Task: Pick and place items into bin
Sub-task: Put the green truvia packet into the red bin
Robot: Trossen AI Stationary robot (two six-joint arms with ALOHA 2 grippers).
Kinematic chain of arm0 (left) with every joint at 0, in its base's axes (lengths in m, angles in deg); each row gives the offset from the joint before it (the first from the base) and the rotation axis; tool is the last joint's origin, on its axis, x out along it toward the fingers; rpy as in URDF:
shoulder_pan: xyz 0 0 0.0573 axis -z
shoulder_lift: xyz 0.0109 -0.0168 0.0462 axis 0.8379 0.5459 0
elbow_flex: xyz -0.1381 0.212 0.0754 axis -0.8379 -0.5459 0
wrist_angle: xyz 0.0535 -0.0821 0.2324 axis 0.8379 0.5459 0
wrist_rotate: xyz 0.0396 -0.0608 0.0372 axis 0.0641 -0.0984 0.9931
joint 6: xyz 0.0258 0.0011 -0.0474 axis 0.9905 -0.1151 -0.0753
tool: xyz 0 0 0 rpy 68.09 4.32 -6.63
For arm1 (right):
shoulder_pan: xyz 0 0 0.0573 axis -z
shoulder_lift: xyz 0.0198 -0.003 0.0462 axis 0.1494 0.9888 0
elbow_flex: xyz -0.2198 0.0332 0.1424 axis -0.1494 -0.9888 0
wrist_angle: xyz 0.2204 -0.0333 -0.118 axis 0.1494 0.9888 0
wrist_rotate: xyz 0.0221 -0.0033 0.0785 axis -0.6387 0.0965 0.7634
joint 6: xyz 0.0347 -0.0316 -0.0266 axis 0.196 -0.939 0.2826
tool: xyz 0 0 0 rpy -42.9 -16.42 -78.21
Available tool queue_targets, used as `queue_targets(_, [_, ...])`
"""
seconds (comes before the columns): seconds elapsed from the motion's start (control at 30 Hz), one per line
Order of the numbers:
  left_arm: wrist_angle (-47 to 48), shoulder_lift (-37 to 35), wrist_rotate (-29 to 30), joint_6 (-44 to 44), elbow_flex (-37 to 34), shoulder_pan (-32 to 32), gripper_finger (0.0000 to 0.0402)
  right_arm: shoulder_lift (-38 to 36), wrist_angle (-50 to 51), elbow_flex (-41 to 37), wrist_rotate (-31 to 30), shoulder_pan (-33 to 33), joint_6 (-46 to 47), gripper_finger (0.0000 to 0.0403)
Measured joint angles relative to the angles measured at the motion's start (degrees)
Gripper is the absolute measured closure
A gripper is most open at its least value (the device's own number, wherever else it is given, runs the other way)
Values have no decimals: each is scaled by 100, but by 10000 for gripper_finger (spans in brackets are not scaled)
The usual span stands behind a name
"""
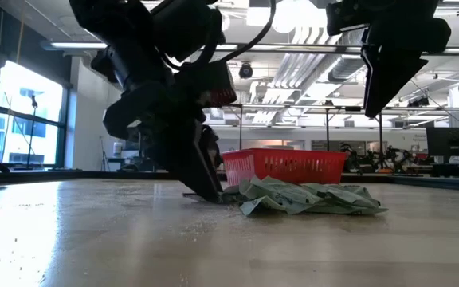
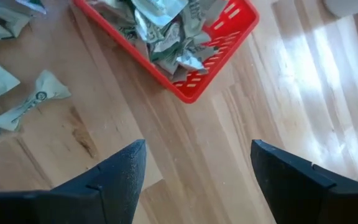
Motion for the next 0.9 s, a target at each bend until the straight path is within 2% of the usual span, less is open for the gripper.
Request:
queue_targets(0.2, [381, -237, 237, -384, -25, 140, 373, 0, 62, 0, -81, 0, -1, 124])
queue_targets(0.37, [1082, -846, -91, -1150, -101, 148, 363, 0, 395, 0, 122, -55, 2, 124])
queue_targets(0.43, [994, -1241, -139, -1435, -89, 144, 357, -2, 619, 0, 156, -161, 31, 124])
queue_targets(0.57, [633, -1848, 255, -1245, 131, 24, 373, -93, 735, -181, 165, -400, 95, 124])
queue_targets(0.63, [434, -1852, 566, -960, 328, -199, 373, -162, 738, -368, 279, -469, 332, 124])
queue_targets(0.7, [323, -1773, 617, -769, 551, -532, 373, -229, 747, -589, 375, -530, 642, 124])
queue_targets(0.8, [93, -1249, 307, -581, 919, -1053, 369, -321, 655, -855, 433, -629, 1122, 124])
queue_targets(0.9, [110, -618, 115, -420, 1381, -1429, 341, -394, 346, -1013, 644, -658, 1288, 124])
